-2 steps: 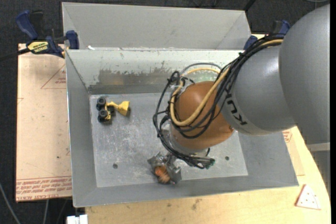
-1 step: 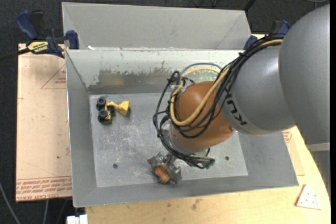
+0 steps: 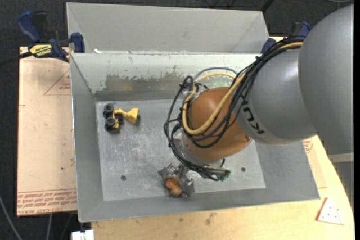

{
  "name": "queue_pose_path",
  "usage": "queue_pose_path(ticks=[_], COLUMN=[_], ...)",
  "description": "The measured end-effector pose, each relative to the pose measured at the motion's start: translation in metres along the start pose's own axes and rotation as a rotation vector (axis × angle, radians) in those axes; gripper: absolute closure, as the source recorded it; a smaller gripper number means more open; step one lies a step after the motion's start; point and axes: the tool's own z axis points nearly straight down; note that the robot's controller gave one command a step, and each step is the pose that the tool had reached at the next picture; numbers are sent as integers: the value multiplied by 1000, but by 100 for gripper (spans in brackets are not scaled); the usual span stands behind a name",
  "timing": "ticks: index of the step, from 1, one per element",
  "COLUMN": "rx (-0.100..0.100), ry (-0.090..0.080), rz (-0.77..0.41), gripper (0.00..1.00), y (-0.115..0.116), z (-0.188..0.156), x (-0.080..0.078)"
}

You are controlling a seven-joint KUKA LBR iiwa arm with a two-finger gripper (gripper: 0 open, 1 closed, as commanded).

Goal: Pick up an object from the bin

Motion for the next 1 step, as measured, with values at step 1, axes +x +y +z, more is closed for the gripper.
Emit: queue_pose_path(ticks=[1], rx=[0], ry=[0], rz=[0], gripper=[100], y=[0], z=[0], x=[0])
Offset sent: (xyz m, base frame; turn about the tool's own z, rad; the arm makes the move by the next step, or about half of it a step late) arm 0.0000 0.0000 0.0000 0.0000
